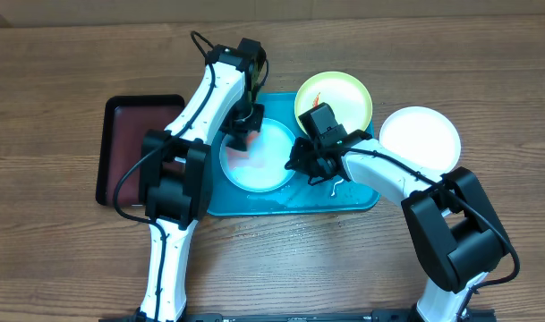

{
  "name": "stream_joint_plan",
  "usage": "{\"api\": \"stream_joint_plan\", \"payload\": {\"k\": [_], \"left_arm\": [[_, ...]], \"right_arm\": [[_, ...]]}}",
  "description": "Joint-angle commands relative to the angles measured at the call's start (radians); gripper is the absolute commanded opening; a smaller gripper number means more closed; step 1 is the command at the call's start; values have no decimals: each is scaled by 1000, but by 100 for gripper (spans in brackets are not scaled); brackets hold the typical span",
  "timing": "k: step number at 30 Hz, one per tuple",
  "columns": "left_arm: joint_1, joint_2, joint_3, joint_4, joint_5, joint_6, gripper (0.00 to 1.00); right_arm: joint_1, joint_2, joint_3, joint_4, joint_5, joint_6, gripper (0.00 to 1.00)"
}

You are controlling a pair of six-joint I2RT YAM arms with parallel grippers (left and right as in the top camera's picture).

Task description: Clean dirty plates on tray and stack at the side

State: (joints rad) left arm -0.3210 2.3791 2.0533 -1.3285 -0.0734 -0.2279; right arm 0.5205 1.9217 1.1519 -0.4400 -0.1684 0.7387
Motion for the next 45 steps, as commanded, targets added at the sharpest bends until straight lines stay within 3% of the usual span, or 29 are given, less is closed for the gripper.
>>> {"api": "stream_joint_plan", "payload": {"k": [1,5,12,17,19,25,29,33,40,45], "left_arm": [[0,8,24,-25,-191,-166,4],[-10,8,24,-80,-82,-132,4],[-34,8,24,-122,258,131,4],[-52,8,24,-54,265,172,4],[-54,8,23,-12,210,138,4],[-54,8,23,25,-123,-181,4],[-54,8,23,-51,-106,-217,4],[-60,8,23,-138,-11,-110,4],[-61,8,24,-214,250,215,4],[-22,8,54,-231,290,271,4]], "right_arm": [[5,6,21,-2,-1,-6,4],[5,6,21,-2,-1,-6,4],[5,6,21,-2,-1,-6,4],[5,6,21,-2,-1,-6,4],[5,6,21,-2,-1,-6,4],[5,6,21,-2,-1,-7,4],[5,6,21,-2,-1,-7,4],[5,6,21,-2,-1,-7,4],[5,6,21,2,-2,-6,4],[5,6,21,1,-23,-16,4]]}}
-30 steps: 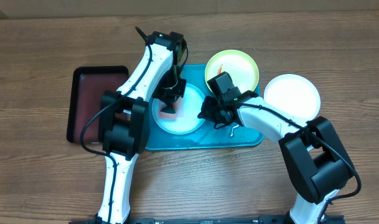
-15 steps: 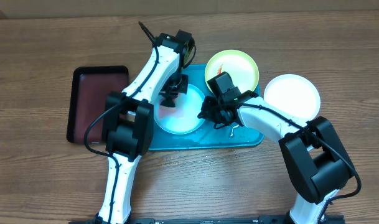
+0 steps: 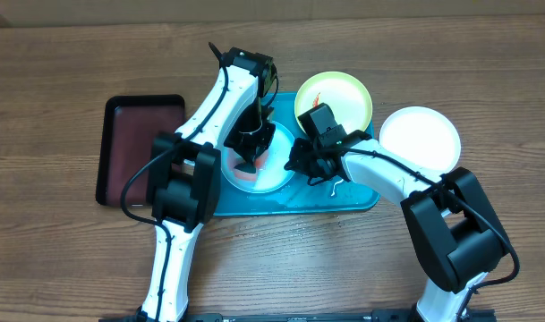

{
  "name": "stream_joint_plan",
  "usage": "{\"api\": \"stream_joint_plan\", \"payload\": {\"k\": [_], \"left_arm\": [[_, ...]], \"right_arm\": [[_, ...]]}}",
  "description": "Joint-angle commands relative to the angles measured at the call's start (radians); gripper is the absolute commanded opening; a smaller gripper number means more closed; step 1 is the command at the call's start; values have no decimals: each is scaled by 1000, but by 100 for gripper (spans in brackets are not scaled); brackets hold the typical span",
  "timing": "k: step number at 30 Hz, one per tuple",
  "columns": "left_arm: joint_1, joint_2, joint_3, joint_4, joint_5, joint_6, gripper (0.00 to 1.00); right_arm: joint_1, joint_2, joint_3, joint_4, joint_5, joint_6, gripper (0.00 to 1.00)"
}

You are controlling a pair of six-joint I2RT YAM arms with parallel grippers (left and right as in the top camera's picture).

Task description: Clean dirty plates on tray and stack at the side

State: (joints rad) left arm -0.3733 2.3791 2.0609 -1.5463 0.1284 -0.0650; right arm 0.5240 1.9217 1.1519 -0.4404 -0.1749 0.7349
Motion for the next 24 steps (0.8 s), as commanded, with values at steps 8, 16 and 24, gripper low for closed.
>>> {"api": "stream_joint_plan", "payload": {"k": [8,16,24], "left_arm": [[197,-4,266,-144,476,290,4],[309,-18,333,-144,645,262,4],[374,-19,333,-144,376,131,4]], "right_arm": [[2,6,21,4,-75,-34,4],[2,3,23,-5,-128,-69,4],[5,-110,113,-138,-86,-242,4]]}}
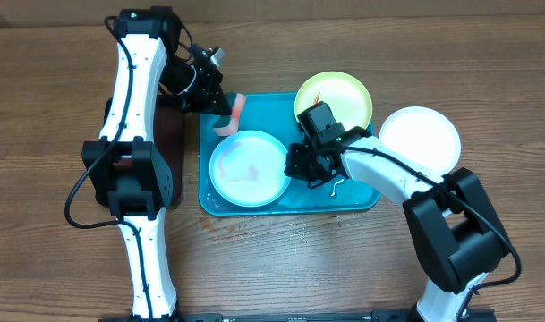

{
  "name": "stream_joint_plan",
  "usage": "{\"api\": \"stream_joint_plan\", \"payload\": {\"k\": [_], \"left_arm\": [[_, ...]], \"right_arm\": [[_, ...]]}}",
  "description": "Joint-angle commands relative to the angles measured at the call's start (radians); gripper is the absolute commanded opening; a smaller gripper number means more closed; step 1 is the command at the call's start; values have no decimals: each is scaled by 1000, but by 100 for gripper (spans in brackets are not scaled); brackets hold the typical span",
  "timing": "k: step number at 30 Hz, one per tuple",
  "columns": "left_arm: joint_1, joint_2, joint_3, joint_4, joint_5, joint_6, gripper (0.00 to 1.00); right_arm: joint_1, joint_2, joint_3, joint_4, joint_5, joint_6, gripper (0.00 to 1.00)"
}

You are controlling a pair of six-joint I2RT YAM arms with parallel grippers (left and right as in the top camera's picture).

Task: Clean dirty plates on tray and stack at the side
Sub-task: 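Lift the light-blue plate off the tray with the right gripper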

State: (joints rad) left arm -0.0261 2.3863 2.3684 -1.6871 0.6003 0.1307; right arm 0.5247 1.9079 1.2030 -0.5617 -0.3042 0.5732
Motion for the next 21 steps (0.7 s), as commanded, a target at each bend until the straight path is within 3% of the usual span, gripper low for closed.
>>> {"api": "stream_joint_plan", "payload": {"k": [1,11,21], "left_arm": [[32,-27,26,-3,-95,-65,4],[47,-27,25,16,-114,-68,4],[31,-26,24,18,-114,-67,4]], "right_arm": [[9,-121,74,-44,95,-93,4],[145,-297,95,-253,764,-100,4],[343,-315,95,-327,1363,-16,4]]}}
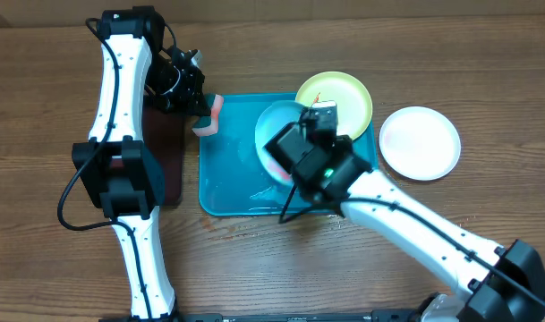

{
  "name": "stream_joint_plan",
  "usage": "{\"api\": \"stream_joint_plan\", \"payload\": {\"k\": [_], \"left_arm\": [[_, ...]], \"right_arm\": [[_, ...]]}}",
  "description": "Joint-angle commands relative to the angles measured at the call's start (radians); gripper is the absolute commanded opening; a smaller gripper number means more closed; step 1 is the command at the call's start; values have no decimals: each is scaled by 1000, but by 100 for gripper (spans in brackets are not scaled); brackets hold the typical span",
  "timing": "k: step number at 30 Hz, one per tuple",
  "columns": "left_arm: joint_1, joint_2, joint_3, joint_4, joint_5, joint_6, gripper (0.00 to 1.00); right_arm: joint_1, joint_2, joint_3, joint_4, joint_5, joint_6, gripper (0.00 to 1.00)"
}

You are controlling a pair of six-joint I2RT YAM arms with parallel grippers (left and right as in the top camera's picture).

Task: Clean dirty plates on tray and stack at the side
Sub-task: 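Lift the light-blue plate off the tray with the right gripper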

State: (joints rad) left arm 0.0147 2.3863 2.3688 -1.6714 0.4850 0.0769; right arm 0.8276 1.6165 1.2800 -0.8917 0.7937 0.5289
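The teal tray (232,179) lies mid-table. Over its right half a light blue plate (274,130) with a pink smear is held up, tilted, by my right gripper (294,154), whose wrist hides the fingers and much of the plate. At the tray's far left corner my left gripper (199,109) is shut on a pink sponge (210,118). A green plate (344,94) with orange scraps overlaps the tray's far right corner. One white plate (421,141) rests on the table to the right.
A dark red tray (169,165) sits left of the teal tray, mostly hidden by my left arm. Wet streaks show on the teal tray's floor.
The blue plate has gone from lying flat on the tray's left half to being held over its right half. My right arm has swung forward. The sponge shifted slightly left.
My left gripper pressed the sponge on the blue plate while my right gripper held the plate's right rim. The sponge then sat lower on the plate. Later it was off at the tray's far left corner, and now the plate is held up on the right.
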Motion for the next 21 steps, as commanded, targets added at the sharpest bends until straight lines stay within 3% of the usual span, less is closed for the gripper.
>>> {"api": "stream_joint_plan", "payload": {"k": [1,14,21], "left_arm": [[-10,-26,24,2,1,-13,4],[-11,-26,24,1,-17,-14,4],[-21,-26,24,-1,-18,-14,4]], "right_arm": [[58,-23,18,3,311,29,4],[165,-23,18,27,779,28,4],[224,-23,18,48,779,16,4]]}}
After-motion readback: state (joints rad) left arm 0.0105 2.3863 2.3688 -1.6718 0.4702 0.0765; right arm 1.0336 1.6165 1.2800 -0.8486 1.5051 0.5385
